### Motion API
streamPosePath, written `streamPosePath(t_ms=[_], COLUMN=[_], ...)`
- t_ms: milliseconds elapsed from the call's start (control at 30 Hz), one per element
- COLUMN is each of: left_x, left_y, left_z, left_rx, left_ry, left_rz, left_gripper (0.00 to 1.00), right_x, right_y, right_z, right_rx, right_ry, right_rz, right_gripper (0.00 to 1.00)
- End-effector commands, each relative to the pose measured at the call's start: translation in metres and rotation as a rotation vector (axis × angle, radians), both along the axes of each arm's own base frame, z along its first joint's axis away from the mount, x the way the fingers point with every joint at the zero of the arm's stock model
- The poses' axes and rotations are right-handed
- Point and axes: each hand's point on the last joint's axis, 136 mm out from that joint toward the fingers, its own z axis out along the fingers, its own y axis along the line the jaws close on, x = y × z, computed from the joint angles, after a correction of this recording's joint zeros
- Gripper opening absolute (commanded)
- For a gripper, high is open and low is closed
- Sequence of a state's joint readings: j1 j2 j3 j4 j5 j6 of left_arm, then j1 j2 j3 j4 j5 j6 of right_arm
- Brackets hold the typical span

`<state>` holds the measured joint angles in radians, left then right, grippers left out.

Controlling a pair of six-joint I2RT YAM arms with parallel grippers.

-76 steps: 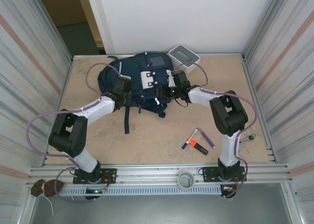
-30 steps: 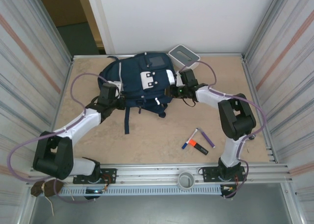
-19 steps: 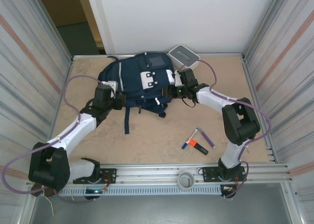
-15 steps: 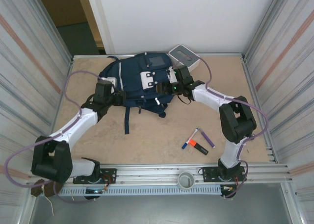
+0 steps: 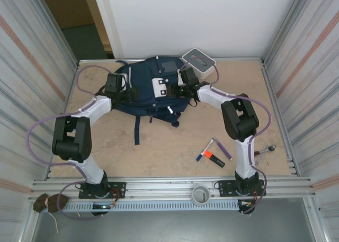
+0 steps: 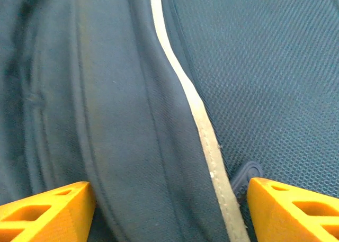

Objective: Pack the student bag

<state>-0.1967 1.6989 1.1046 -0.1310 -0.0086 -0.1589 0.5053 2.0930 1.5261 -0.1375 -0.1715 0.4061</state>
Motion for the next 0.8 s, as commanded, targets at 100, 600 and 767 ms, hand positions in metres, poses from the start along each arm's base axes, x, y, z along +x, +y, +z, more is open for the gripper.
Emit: streamPosePath(t_ms=[100, 600, 767], left_x=[-0.049, -0.131, -0.135], left_y=[-0.042, -0.049, -0.049], left_z=[-0.022, 0.003, -0.011], left_rx=[-0.095, 0.098, 0.181], left_ry=[0.052, -0.044, -0.015], left_rz=[-0.11, -0.131, -0.154], left_gripper=[0.73, 0.84, 0.88], right_x=[-0.072, -0.138, -0.131], right_y=[-0.04, -0.056, -0.059], right_z=[-0.045, 0.009, 0.0], right_rx=[-0.121, -0.129, -0.154], right_ry=[0.212, 0.068, 0.072], right_rz=[-0.005, 0.048, 0.034], right_gripper=[0.47, 0.49, 0.52])
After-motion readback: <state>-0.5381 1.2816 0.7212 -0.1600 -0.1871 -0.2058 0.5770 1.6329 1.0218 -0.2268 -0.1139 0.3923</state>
